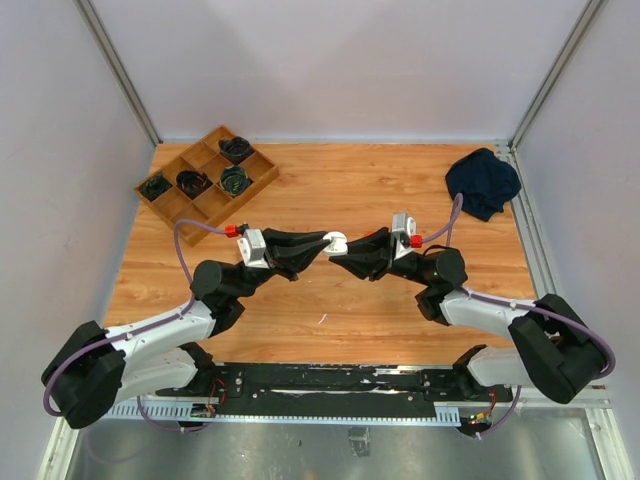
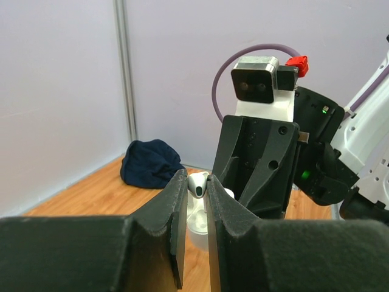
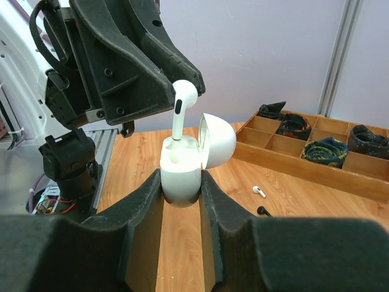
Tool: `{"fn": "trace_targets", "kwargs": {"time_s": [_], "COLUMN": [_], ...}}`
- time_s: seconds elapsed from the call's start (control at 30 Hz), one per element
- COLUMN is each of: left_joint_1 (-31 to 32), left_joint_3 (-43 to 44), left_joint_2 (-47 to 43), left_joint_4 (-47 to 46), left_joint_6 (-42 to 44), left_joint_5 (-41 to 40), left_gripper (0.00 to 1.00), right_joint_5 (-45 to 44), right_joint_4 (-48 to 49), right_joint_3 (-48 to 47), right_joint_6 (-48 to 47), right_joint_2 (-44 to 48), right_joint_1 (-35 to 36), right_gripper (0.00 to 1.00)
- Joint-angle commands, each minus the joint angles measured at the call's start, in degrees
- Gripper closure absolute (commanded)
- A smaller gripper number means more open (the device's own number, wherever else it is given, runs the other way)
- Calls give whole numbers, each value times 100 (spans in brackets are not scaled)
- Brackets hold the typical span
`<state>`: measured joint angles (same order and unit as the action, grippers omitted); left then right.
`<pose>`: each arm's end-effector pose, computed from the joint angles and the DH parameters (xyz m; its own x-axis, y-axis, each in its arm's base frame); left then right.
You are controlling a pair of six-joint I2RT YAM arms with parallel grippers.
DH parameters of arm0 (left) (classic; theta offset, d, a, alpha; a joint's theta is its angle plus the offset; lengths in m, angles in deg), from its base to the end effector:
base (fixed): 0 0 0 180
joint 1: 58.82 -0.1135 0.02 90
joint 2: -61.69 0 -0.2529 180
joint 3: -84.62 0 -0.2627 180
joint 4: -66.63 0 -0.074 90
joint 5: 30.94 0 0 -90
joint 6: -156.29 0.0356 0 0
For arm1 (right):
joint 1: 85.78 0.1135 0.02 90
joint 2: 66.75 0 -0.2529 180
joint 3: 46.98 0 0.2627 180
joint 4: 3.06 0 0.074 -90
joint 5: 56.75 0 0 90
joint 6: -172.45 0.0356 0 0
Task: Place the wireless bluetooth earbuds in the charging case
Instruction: Place the earbud in the charging case.
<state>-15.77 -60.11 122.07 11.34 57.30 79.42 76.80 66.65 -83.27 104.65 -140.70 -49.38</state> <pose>0.1565 -0.1631 0.2759 0.2285 -0.4139 -0.8812 0.9066 0.4203 0.0377 0.1807 0.1637 0.2490 0.0554 0.3810 -0.9229 -0.9948 0.1003 -0.0183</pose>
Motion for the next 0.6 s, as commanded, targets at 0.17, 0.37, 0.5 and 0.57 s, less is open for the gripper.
{"fn": "trace_targets", "kwargs": {"time_s": [0.17, 0.37, 0.5, 0.57], "left_joint_1": [90, 174, 236, 260], "left_joint_3": [-130, -161, -154, -133], "left_joint_2": [-75, -38, 14, 38], "left_joint_4": [-138, -138, -204, -226], "left_joint_6": [173, 100, 85, 81], "left_joint_5": [-68, -71, -100, -107], "left_gripper": [97, 97, 97, 97], "right_joint_5": [51, 48, 35, 40], "right_joint_4": [337, 331, 329, 324], "right_joint_3": [-151, -152, -145, -144], "right_joint_6": [3, -4, -13, -14], "right_joint_2": [171, 173, 174, 173], "right_joint_1": [90, 95, 91, 93], "right_gripper": [84, 84, 85, 85]}}
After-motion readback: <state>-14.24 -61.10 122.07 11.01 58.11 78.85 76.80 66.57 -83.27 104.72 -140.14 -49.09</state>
